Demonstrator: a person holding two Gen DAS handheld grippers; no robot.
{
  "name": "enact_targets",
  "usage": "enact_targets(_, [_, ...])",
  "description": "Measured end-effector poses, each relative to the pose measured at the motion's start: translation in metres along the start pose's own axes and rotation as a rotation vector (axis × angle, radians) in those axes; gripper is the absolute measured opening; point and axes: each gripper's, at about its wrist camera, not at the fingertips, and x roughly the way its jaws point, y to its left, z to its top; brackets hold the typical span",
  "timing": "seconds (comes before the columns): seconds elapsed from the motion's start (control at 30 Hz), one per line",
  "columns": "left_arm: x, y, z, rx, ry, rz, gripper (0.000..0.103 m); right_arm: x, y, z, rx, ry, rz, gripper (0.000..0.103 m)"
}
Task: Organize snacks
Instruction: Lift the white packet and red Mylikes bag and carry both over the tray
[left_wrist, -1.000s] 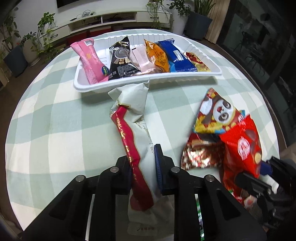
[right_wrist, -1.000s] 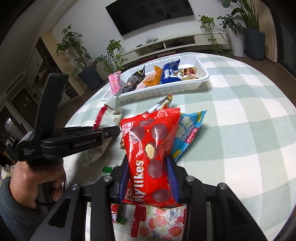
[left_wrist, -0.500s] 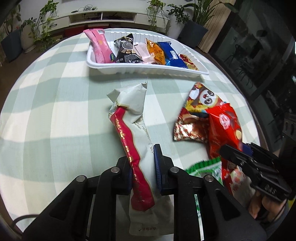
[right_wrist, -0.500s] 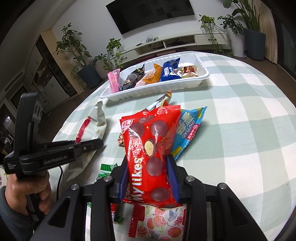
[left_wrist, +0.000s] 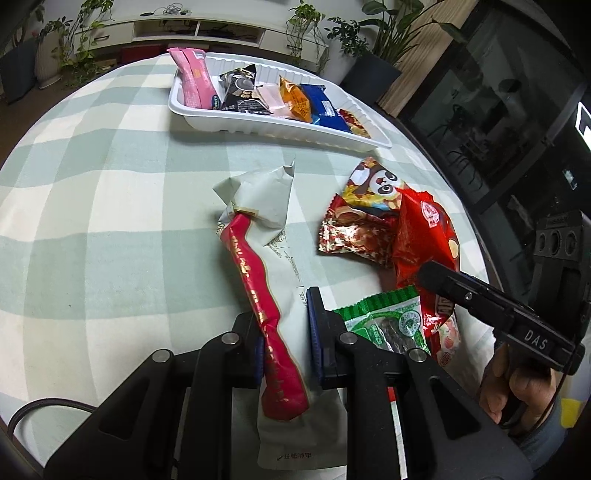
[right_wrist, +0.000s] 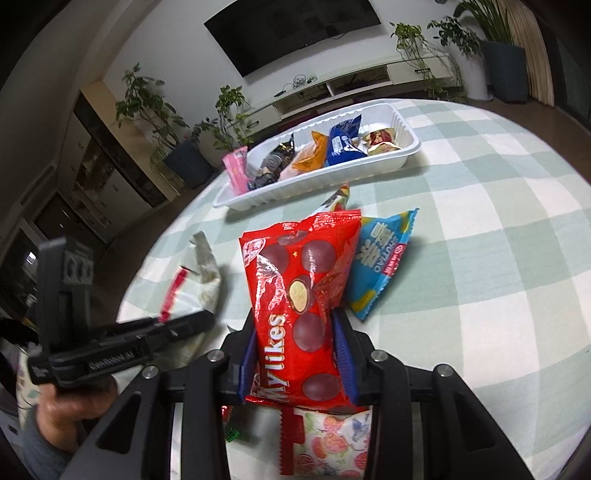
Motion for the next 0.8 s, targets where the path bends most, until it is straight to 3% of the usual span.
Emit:
enact_targets(0.27, [-0.008,-0.003,0.001,-0.007,-0.023,-0.024,0.017,-0.007,-0.005,0.001,0.041,-0.036,0.013,0.040])
enact_targets(0.4, [-0.011,-0.001,0.002,-0.014,-0.027,-0.036,0.017,-0.013,0.011,-0.001,-0.058,-0.081,-0.068,0.040])
enact_targets(0.5, [-0.011,0.000,0.003,-0.018,-0.030,-0.049,0.017,-0.020,0.022,-0.001,-0.116,-0.120,-0.083,0.040])
enact_targets(0.8, [-0.011,0.001,0.002,-0.024,-0.035,-0.064,0.017,-0.022,0.018,0.002,-0.075,-0.133,-0.022,0.040])
